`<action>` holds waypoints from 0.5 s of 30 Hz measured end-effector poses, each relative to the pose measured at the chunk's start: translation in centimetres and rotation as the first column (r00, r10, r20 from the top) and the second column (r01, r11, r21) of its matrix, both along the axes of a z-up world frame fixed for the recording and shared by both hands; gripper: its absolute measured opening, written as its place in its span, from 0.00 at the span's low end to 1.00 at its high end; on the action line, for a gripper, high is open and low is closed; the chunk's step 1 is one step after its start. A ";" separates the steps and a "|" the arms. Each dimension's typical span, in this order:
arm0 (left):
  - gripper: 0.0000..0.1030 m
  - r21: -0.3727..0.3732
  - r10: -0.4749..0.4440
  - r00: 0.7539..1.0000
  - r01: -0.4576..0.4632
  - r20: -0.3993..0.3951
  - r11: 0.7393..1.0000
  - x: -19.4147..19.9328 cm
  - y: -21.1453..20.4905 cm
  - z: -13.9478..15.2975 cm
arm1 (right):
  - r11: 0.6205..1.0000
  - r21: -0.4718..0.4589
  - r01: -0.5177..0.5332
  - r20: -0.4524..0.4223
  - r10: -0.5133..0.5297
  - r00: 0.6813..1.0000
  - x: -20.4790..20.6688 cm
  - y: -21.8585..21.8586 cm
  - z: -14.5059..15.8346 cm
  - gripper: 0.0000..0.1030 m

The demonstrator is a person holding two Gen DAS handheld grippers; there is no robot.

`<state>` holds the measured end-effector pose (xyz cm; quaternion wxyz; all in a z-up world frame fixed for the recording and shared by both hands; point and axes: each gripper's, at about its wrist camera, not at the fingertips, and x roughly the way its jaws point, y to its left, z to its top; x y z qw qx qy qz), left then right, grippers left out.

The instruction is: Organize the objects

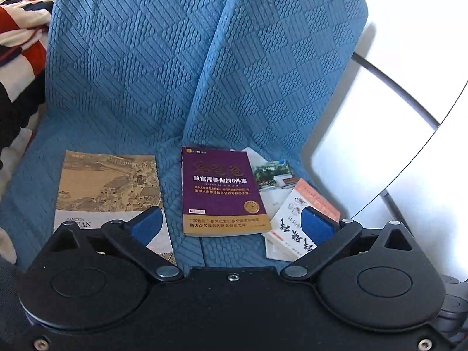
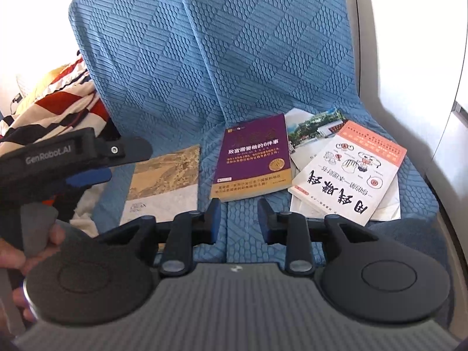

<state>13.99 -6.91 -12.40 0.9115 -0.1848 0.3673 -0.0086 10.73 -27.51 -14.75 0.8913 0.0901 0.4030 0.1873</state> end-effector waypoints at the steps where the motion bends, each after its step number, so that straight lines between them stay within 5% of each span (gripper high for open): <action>1: 0.98 0.001 -0.006 1.000 0.006 -0.004 1.000 0.3 0.0 -0.4 | 1.000 -0.003 0.003 -0.003 -0.003 1.000 0.2 0.0 -0.4 0.31; 9: 0.98 -0.009 -0.014 0.999 0.013 -0.029 1.000 3.3 0.1 -3.6 | 0.998 -0.045 0.052 -0.012 -0.053 0.999 2.4 0.1 -3.4 0.43; 11: 0.98 -0.001 -0.007 0.998 0.007 -0.063 1.000 4.4 0.4 -4.3 | 0.997 -0.034 0.070 -0.014 -0.071 0.997 3.0 -0.1 -4.2 0.57; 15: 0.98 -0.018 0.009 0.996 -0.011 -0.093 1.000 6.4 1.5 -5.6 | 0.992 -0.044 0.122 -0.029 -0.123 0.992 4.6 -0.5 -6.1 0.67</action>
